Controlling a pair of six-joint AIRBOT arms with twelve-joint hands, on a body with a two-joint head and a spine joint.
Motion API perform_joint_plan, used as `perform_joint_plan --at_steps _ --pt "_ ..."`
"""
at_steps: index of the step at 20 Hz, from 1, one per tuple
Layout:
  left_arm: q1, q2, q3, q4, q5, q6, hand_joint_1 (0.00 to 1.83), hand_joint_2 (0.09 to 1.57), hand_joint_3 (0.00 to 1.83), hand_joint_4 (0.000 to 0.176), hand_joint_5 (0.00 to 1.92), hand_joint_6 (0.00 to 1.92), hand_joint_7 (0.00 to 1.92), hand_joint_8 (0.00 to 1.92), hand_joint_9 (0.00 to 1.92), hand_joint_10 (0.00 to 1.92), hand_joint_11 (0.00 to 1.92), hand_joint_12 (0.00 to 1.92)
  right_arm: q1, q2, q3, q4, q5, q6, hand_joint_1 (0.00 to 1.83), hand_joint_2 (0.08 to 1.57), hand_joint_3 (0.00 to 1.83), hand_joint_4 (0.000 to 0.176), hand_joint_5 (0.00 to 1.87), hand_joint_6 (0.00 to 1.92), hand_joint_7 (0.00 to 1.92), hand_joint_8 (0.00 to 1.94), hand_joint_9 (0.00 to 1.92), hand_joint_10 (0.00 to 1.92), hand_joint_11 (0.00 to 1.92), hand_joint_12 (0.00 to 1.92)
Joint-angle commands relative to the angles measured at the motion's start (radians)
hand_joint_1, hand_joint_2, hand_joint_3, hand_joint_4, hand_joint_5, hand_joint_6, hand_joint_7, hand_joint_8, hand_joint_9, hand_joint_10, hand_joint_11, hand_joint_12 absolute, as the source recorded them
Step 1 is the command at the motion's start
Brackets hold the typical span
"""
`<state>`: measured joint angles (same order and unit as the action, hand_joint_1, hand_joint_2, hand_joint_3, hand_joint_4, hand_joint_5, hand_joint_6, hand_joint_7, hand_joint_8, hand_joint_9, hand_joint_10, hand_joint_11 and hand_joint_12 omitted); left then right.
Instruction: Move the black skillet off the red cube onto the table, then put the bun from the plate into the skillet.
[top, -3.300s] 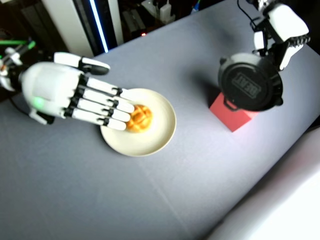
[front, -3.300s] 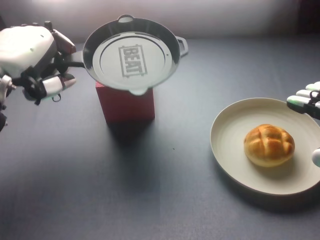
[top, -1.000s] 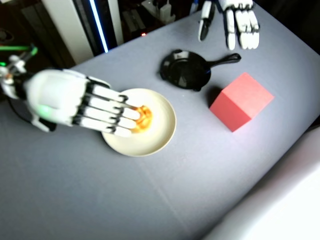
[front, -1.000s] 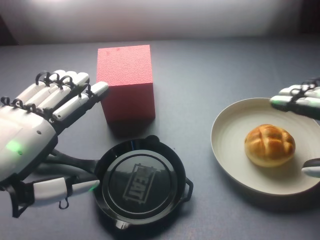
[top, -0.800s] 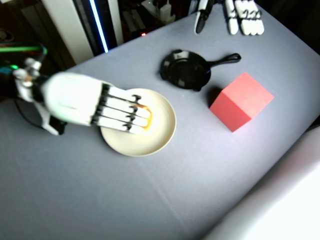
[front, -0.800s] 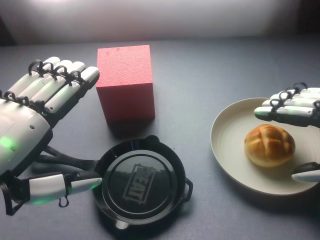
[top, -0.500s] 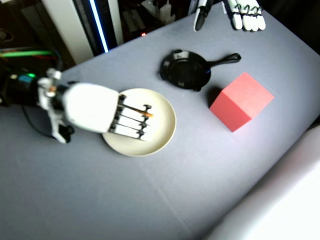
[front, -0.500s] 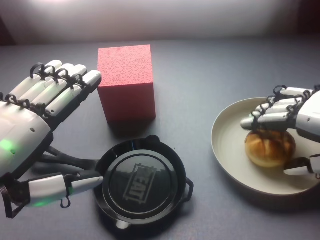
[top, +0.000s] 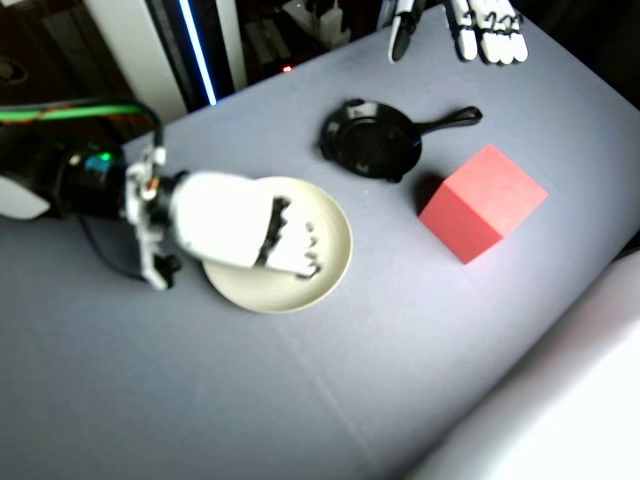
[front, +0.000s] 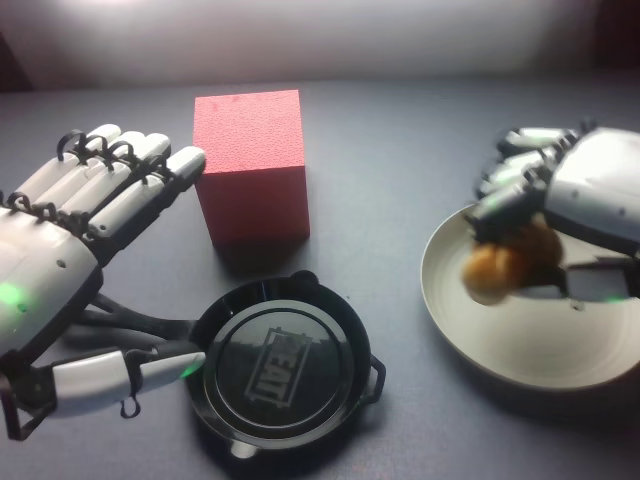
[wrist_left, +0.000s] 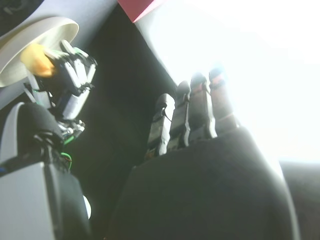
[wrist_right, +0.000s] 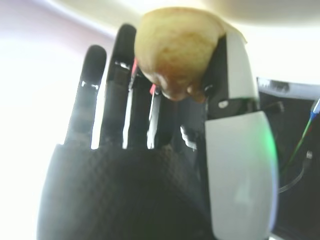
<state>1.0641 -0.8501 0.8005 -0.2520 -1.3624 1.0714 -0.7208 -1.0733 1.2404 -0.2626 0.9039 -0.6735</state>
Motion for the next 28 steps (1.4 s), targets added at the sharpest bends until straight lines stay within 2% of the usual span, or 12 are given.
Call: perform_joint_plan --at_steps 1,4,5,7,10,13,16,18,20,24,27,28 --pt "-0.001 0.009 -0.002 0.005 -0.14 -0.005 0.52 0.98 0.0 0.047 0.0 0.0 0.0 0.0 0.0 0.0 0.0 0.0 0.022 -0.008 -0.007 0.003 0.16 0.005 1.24 1.11 0.0 0.0 1.14 0.59 0.89 1.27 0.76 0.34 0.28 1.17" --pt "0.039 0.03 -0.014 -0.027 -0.183 -0.004 0.25 1.01 0.01 0.002 0.0 0.0 0.0 0.0 0.0 0.0 0.05 0.02 0.096 -0.059 -0.009 -0.097 0.183 0.057 1.25 1.06 0.0 0.008 1.17 0.63 1.09 0.88 0.87 0.23 0.3 1.11" --pt "0.06 0.045 -0.022 -0.041 -0.204 -0.003 0.11 1.13 0.02 0.008 0.03 0.0 0.0 0.0 0.0 0.0 0.05 0.03 0.12 -0.085 -0.009 -0.131 0.183 0.069 1.26 1.1 0.0 0.0 1.23 0.44 0.88 1.25 0.8 0.38 0.3 1.18" --pt "0.098 0.071 -0.038 -0.072 -0.24 0.013 0.01 1.15 0.01 0.083 0.01 0.0 0.0 0.0 0.0 0.0 0.0 0.0 0.146 -0.138 -0.008 -0.158 0.181 0.072 1.24 1.13 0.01 0.0 1.11 0.68 0.8 1.37 0.67 0.65 0.27 1.25" --pt "0.127 0.09 -0.049 -0.101 -0.286 0.028 0.0 1.15 0.01 0.077 0.01 0.0 0.0 0.0 0.0 0.0 0.01 0.0 0.174 -0.192 -0.002 -0.209 0.134 0.092 1.24 1.14 0.0 0.0 1.04 0.75 0.84 1.4 0.57 1.0 0.26 1.46" --pt "0.144 0.096 -0.054 -0.123 -0.318 0.033 0.0 1.21 0.01 0.13 0.05 0.01 0.05 0.0 0.01 0.0 0.02 0.01 0.181 -0.257 0.013 -0.224 0.064 0.093 1.22 1.15 0.0 0.0 0.93 0.92 0.9 1.28 0.57 0.96 0.3 1.4" --pt "0.147 0.096 -0.053 -0.124 -0.321 0.033 0.0 1.17 0.0 0.082 0.01 0.0 0.0 0.0 0.0 0.0 0.0 0.0 0.186 -0.303 0.038 -0.22 0.005 0.093 1.16 1.22 0.01 0.0 0.68 1.38 0.87 1.23 0.6 0.92 0.24 1.37" --pt "0.151 0.096 -0.055 -0.132 -0.334 0.033 0.0 1.17 0.0 0.067 0.03 0.01 0.01 0.0 0.0 0.0 0.0 0.0 0.186 -0.312 0.051 -0.203 -0.009 0.093 0.97 1.07 0.0 0.07 0.26 0.69 0.29 0.85 0.32 0.76 0.03 1.31" --pt "0.161 0.101 -0.059 -0.144 -0.359 0.033 0.0 1.17 0.0 0.066 0.03 0.01 0.03 0.01 0.01 0.0 0.0 0.0 0.186 -0.311 0.054 -0.192 -0.014 0.093 0.9 0.99 0.0 0.041 0.23 0.15 0.27 0.27 0.28 0.28 0.0 1.07" --pt "0.178 0.105 -0.068 -0.156 -0.367 0.033 0.0 1.19 0.0 0.068 0.04 0.01 0.03 0.01 0.0 0.0 0.0 0.0 0.186 -0.311 0.035 -0.169 0.009 0.093 0.8 0.91 0.0 0.095 0.02 0.0 0.09 0.0 0.12 0.0 0.0 0.53" --pt "0.18 0.107 -0.071 -0.159 -0.367 0.031 0.0 1.19 0.0 0.058 0.03 0.0 0.01 0.0 0.01 0.0 0.0 0.0 0.123 -0.236 0.006 -0.092 0.095 0.093 0.8 0.85 0.0 0.12 0.0 0.0 0.01 0.0 0.09 0.0 0.0 0.59" --pt "0.18 0.107 -0.07 -0.158 -0.368 0.029 0.0 1.18 0.0 0.082 0.03 0.0 0.01 0.0 0.01 0.01 0.0 0.0 0.096 -0.205 -0.003 -0.056 0.134 0.093 0.83 0.85 0.0 0.117 0.0 0.0 0.0 0.0 0.02 0.0 0.0 0.4"
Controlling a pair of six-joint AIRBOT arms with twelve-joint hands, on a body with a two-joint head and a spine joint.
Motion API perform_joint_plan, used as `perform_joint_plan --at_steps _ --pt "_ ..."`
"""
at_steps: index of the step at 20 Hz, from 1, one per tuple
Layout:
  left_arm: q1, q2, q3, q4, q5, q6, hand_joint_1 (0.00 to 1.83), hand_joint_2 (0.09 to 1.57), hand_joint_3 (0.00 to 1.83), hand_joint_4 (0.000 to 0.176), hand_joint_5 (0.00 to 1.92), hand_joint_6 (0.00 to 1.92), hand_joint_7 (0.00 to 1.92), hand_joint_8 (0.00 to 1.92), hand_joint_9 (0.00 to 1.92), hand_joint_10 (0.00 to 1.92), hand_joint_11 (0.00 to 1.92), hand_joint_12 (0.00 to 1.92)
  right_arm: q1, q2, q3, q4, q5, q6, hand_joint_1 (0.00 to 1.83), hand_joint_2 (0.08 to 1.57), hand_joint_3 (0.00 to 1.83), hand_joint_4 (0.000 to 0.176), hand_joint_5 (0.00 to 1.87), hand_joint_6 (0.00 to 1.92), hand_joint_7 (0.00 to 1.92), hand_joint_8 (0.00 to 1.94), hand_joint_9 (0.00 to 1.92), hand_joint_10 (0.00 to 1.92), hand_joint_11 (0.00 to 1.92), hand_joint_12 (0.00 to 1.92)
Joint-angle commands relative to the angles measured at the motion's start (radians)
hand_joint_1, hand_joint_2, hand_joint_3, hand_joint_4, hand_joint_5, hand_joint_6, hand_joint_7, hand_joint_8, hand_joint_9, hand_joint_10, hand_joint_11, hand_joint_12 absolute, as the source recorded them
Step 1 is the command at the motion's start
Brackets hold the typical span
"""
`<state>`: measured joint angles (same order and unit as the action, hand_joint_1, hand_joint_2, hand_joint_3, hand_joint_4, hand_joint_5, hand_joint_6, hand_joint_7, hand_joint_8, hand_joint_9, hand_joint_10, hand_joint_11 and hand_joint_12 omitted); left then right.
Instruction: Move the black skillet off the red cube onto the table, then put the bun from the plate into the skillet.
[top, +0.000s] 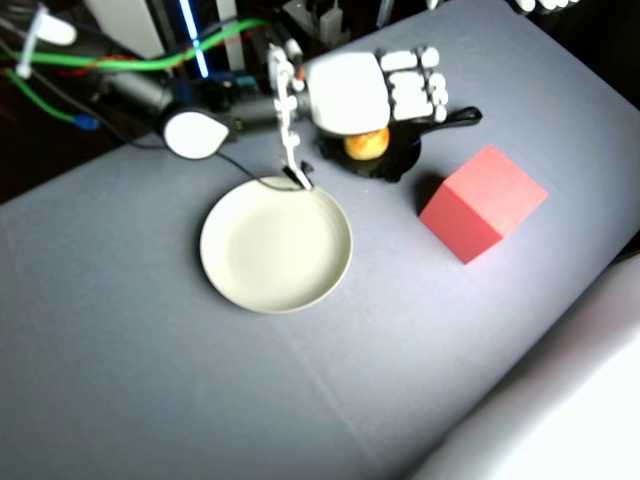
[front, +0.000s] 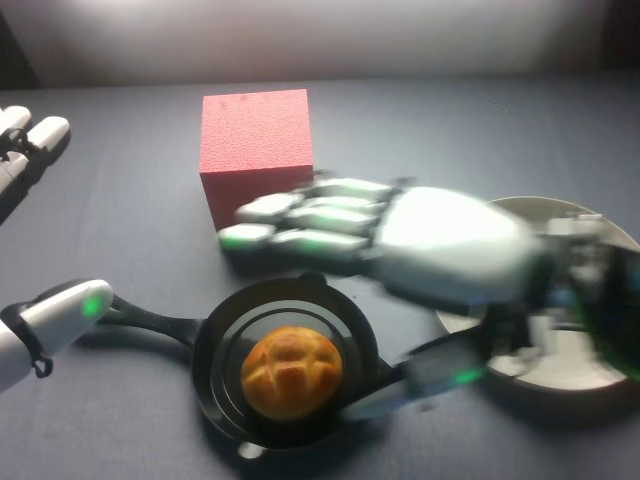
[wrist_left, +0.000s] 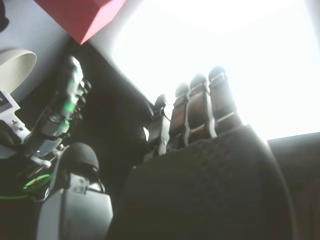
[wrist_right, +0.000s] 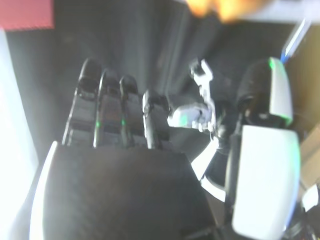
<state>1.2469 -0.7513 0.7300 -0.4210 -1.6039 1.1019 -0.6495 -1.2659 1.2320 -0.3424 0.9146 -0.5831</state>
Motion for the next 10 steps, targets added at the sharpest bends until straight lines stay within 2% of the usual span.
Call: perform_joint_plan --at_steps 1,2,3,4,5,6,7,8,9,10 --pt "-0.005 0.009 0.002 0.013 -0.126 -0.003 0.0 1.22 0.02 0.097 0.02 0.0 0.03 0.01 0.02 0.01 0.0 0.0 -0.003 0.023 -0.004 0.068 0.178 0.002 0.88 0.84 0.0 0.112 0.0 0.0 0.0 0.0 0.0 0.0 0.0 0.08" --pt "-0.01 0.009 0.004 0.02 -0.126 -0.004 0.04 1.24 0.02 0.082 0.01 0.0 0.04 0.01 0.02 0.01 0.02 0.01 -0.033 0.062 -0.015 0.115 0.239 0.002 0.81 0.86 0.01 0.068 0.0 0.0 0.0 0.0 0.0 0.0 0.0 0.01" --pt "-0.017 0.014 0.007 0.031 -0.126 -0.004 0.07 1.24 0.01 0.064 0.01 0.0 0.04 0.01 0.03 0.01 0.04 0.02 -0.069 0.107 -0.029 0.166 0.31 0.002 0.79 0.89 0.02 0.093 0.0 0.0 0.0 0.0 0.0 0.0 0.0 0.0" --pt "-0.024 0.019 0.008 0.039 -0.127 -0.003 0.12 1.21 0.0 0.054 0.02 0.0 0.06 0.01 0.04 0.01 0.05 0.03 -0.094 0.142 -0.04 0.206 0.368 -0.001 0.81 0.8 0.0 0.159 0.0 0.0 0.0 0.0 0.0 0.0 0.0 0.0" --pt "-0.033 0.024 0.011 0.049 -0.127 -0.003 0.13 1.19 0.0 0.056 0.02 0.0 0.07 0.01 0.05 0.01 0.05 0.03 -0.124 0.184 -0.056 0.249 0.432 -0.018 0.81 0.78 0.0 0.173 0.0 0.0 0.0 0.0 0.0 0.0 0.0 0.0" --pt "-0.044 0.028 0.015 0.062 -0.127 -0.003 0.13 1.18 0.0 0.055 0.02 0.0 0.07 0.01 0.05 0.01 0.05 0.03 -0.152 0.216 -0.072 0.281 0.481 -0.039 0.81 0.77 0.0 0.175 0.0 0.0 0.0 0.0 0.0 0.0 0.0 0.0" --pt "-0.059 0.031 0.02 0.078 -0.127 -0.002 0.24 1.19 0.0 0.061 0.0 0.0 0.06 0.0 0.06 0.01 0.02 0.02 -0.188 0.249 -0.095 0.323 0.551 -0.067 0.7 0.82 0.01 0.152 0.0 0.0 0.0 0.0 0.0 0.0 0.0 0.0" --pt "-0.066 0.032 0.022 0.084 -0.127 -0.002 0.27 1.19 0.0 0.063 0.0 0.0 0.06 0.0 0.06 0.01 0.02 0.02 -0.204 0.261 -0.104 0.336 0.578 -0.076 0.68 0.83 0.01 0.147 0.0 0.0 0.0 0.0 0.0 0.0 0.0 0.0" --pt "-0.084 0.032 0.028 0.103 -0.127 -0.004 0.21 1.25 0.02 0.067 0.0 0.0 0.02 0.0 0.06 0.01 0.02 0.03 -0.252 0.289 -0.129 0.378 0.667 -0.1 0.69 0.93 0.02 0.145 0.0 0.0 0.0 0.0 0.02 0.0 0.05 0.02" --pt "-0.098 0.032 0.032 0.118 -0.127 -0.009 0.18 1.29 0.01 0.088 0.0 0.0 0.0 0.0 0.02 0.0 0.0 0.0 -0.279 0.303 -0.145 0.399 0.729 -0.116 0.69 1.0 0.01 0.089 0.0 0.0 0.04 0.0 0.07 0.01 0.1 0.03"
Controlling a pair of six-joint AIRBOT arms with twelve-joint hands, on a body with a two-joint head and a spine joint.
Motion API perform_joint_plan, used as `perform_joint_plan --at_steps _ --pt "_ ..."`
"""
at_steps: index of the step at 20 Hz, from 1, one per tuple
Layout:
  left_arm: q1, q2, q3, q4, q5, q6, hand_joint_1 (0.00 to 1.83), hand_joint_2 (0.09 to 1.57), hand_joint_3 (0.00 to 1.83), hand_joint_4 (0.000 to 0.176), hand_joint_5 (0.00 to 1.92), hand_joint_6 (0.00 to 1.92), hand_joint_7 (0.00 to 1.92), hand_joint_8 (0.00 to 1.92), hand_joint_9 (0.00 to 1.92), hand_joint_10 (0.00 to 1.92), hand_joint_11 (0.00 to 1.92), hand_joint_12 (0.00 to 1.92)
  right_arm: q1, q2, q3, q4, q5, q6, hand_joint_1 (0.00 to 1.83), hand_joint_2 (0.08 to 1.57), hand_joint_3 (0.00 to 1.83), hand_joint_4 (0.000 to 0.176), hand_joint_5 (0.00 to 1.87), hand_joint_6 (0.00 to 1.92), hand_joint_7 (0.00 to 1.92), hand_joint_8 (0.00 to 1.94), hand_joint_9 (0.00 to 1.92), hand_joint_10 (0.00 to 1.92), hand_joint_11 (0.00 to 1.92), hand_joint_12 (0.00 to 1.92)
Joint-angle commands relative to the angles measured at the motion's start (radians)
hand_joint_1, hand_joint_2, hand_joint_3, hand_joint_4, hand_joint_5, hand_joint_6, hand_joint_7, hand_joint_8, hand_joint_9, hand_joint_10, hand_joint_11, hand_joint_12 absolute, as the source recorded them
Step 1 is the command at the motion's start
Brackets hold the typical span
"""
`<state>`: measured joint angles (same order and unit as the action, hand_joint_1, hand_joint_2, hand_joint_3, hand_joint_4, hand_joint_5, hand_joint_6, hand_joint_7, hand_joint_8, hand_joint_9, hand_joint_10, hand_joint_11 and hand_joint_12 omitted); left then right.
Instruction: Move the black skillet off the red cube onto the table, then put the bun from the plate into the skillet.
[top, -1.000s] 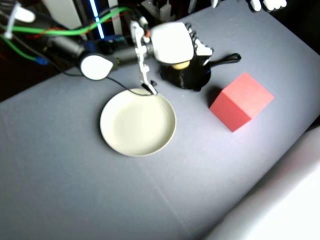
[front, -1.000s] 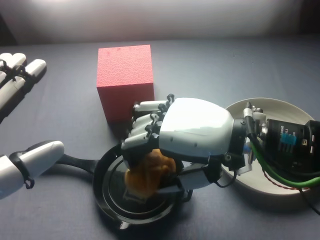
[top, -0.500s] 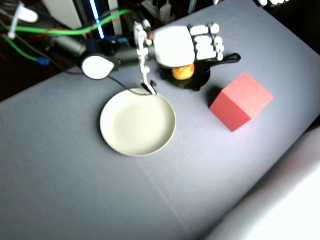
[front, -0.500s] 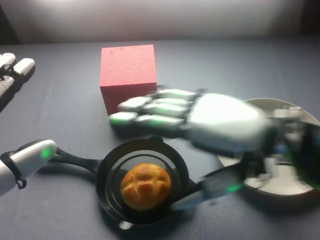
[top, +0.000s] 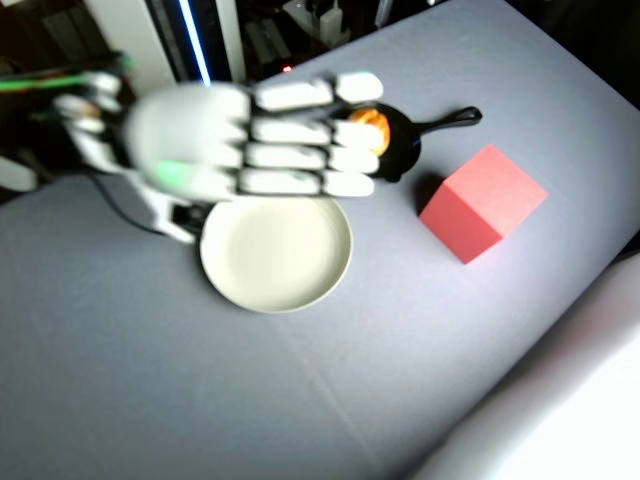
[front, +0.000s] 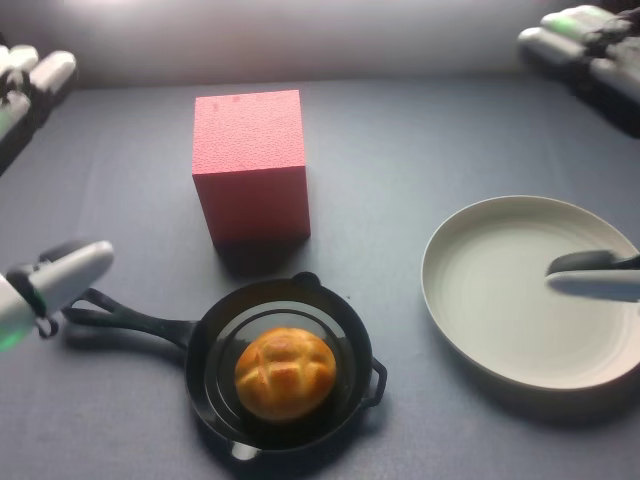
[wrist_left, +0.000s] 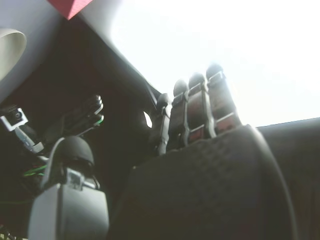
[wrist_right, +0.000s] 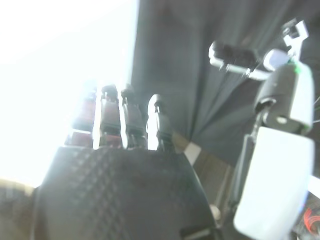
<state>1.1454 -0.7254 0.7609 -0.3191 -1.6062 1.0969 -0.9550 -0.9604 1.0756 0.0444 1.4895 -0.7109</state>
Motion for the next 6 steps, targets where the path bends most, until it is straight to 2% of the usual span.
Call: perform_joint_plan --at_steps 1,2,3,4,5,6 --pt "-0.03 0.006 0.005 0.041 -0.124 -0.004 0.24 1.28 0.0 0.059 0.0 0.0 0.01 0.0 0.0 0.0 0.0 0.0 -0.006 0.016 -0.012 0.032 0.228 -0.01 0.6 1.03 0.01 0.054 0.03 0.0 0.11 0.01 0.14 0.01 0.16 0.05" --pt "-0.061 0.006 0.007 0.064 -0.125 0.005 0.36 1.27 0.0 0.054 0.13 0.02 0.04 0.0 0.0 0.0 0.0 0.0 -0.028 0.032 -0.031 0.046 0.273 -0.029 0.66 1.04 0.0 0.056 0.08 0.01 0.22 0.01 0.22 0.01 0.21 0.05" --pt "-0.085 0.007 0.009 0.079 -0.125 0.01 0.42 1.33 0.01 0.0 0.28 0.53 0.3 0.03 0.14 0.02 0.0 0.0 -0.031 0.047 -0.049 0.055 0.273 -0.039 0.75 1.06 0.01 0.083 0.1 0.01 0.26 0.01 0.27 0.02 0.2 0.04" --pt "-0.12 0.008 0.015 0.103 -0.125 0.021 0.44 1.35 0.0 0.0 0.24 0.83 0.37 0.01 0.18 0.0 0.0 0.0 -0.031 0.059 -0.067 0.044 0.274 -0.078 0.77 1.07 0.0 0.089 0.1 0.0 0.27 0.0 0.28 0.01 0.21 0.03" --pt "-0.157 0.007 0.024 0.125 -0.125 0.022 0.09 1.42 0.0 0.087 0.14 0.68 0.49 0.03 0.25 0.01 0.04 0.02 -0.015 0.072 -0.084 0.007 0.274 -0.125 0.66 1.13 0.01 0.135 0.23 0.01 0.22 0.0 0.15 0.0 0.04 0.01" --pt "-0.181 0.01 0.032 0.135 -0.125 0.009 0.02 1.43 0.0 0.112 0.15 0.58 0.52 0.02 0.27 0.0 0.04 0.03 0.003 0.074 -0.087 -0.01 0.274 -0.141 0.63 1.14 0.01 0.146 0.26 0.01 0.21 0.0 0.12 0.0 0.01 0.0"
